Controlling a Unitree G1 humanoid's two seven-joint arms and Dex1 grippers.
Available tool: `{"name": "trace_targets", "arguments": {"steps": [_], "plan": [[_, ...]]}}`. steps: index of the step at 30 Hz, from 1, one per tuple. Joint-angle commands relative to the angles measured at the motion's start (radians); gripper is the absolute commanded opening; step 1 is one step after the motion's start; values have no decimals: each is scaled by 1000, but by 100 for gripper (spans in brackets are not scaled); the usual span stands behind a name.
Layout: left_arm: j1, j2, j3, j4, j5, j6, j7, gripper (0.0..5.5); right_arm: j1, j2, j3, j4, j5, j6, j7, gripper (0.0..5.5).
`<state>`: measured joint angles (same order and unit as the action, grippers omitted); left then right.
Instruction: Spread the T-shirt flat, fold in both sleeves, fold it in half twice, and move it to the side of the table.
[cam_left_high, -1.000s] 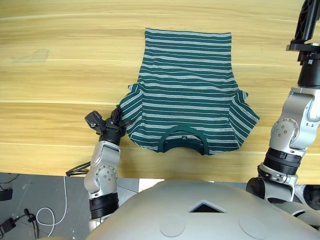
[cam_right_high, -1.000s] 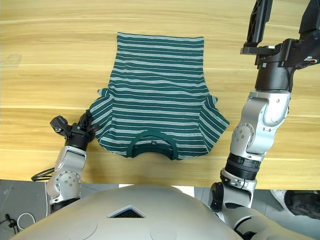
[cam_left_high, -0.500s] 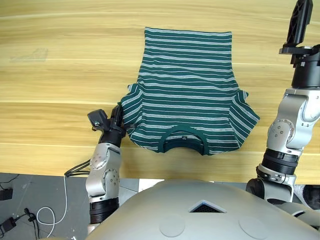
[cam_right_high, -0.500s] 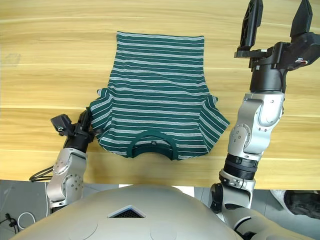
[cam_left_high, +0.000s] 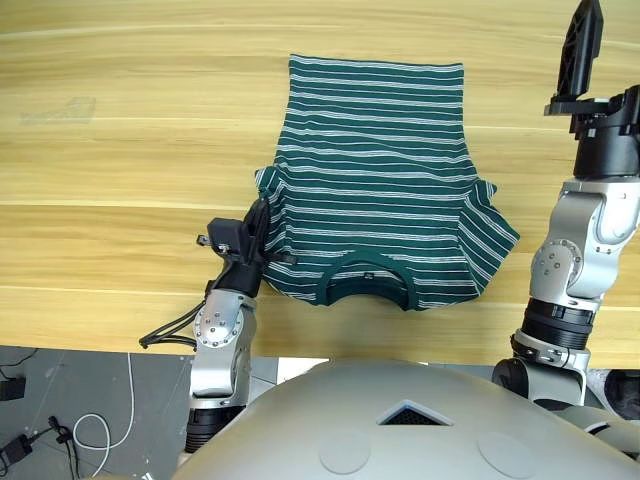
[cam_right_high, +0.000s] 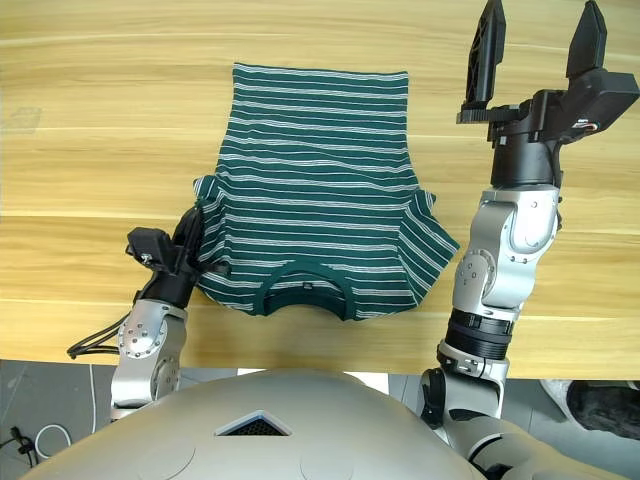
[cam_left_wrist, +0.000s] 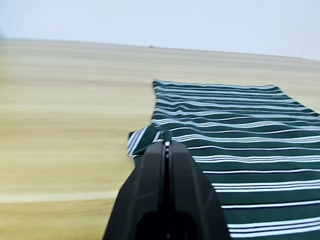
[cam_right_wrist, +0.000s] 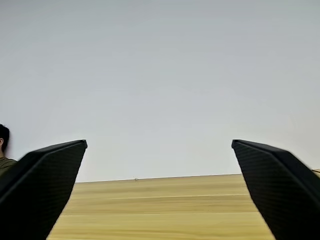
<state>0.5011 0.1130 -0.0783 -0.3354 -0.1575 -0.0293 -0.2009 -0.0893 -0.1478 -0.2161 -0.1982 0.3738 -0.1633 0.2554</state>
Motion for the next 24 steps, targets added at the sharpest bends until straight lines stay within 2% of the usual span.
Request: {"name": "trace_targets", "arguments": {"steps": [1, 9, 19, 24], "plan": [[5, 21, -23, -7, 58, -44, -11, 3, 4, 4, 14, 16, -10, -5, 9, 540], [14, 87, -136, 0, 227, -122, -42, 3, 1, 1, 19, 25, -13, -6, 11, 540], [-3, 94, -150, 86, 221, -106, -56, 3, 14, -1, 4, 15, -3, -3, 7, 540], [-11, 126, -191, 118, 316, -112, -50, 3, 22, -3, 0, 9, 0, 1, 8, 540]]}}
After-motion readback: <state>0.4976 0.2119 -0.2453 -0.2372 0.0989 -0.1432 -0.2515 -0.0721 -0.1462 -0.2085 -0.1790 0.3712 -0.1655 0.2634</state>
